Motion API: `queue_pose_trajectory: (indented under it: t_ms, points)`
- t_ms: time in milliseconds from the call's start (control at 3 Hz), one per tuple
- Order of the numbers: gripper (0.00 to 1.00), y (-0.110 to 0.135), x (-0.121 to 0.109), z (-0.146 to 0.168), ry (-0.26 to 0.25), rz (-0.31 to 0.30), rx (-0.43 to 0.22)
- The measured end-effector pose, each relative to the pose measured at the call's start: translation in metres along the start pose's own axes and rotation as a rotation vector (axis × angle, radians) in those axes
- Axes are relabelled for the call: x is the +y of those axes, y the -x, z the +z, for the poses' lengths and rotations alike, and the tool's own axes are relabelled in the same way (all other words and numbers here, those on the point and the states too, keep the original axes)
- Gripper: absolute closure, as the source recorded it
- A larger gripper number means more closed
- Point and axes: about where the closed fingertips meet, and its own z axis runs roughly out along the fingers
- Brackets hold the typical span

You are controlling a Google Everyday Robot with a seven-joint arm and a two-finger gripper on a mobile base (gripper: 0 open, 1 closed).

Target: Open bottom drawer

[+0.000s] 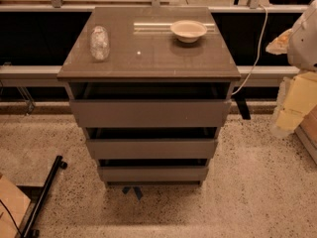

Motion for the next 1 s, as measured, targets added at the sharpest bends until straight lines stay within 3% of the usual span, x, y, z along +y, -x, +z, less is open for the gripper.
queue_pose_trajectory:
  t_ms: [333, 667, 1000]
  points:
    - [0.00, 0.000, 0.000, 0.000, 0.000, 0.000, 0.000]
    - [0.00, 0.003, -0.002, 0.013, -0.040, -0.005, -0.017]
    - [0.00, -0.003, -0.012, 0.041, -0.103, 0.018, -0.075]
